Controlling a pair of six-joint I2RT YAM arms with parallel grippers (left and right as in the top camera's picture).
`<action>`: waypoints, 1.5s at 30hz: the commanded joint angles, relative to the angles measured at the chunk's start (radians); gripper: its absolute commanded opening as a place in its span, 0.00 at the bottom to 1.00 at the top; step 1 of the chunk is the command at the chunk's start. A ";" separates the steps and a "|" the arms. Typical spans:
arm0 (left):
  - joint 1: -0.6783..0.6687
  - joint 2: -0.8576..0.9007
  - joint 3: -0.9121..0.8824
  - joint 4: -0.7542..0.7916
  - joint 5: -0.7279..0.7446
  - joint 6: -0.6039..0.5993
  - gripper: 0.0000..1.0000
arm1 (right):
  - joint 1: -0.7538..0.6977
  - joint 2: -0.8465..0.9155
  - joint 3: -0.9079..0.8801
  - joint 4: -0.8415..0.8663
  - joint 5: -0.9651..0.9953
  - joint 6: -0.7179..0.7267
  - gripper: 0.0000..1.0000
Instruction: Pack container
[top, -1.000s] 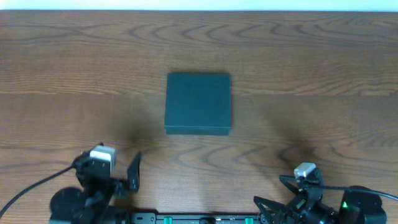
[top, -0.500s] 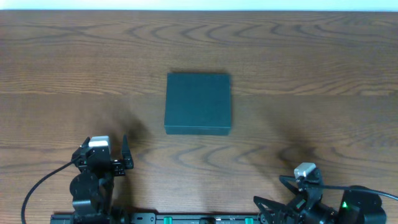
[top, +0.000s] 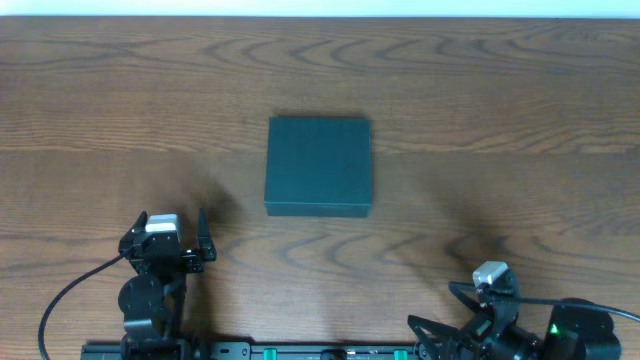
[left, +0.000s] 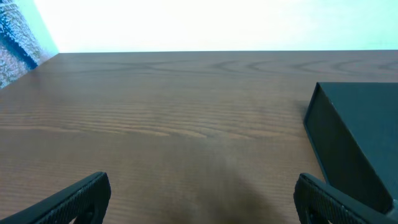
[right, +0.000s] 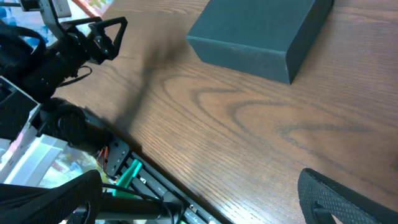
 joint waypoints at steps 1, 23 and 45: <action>0.001 -0.006 -0.029 -0.003 0.000 -0.008 0.95 | 0.008 -0.004 -0.004 -0.001 -0.004 0.005 0.99; 0.001 -0.006 -0.029 -0.003 0.000 -0.008 0.95 | 0.008 -0.004 -0.004 0.000 0.130 -0.048 0.99; 0.001 -0.006 -0.029 -0.003 0.000 -0.008 0.96 | 0.059 -0.241 -0.535 0.481 0.276 -0.425 0.99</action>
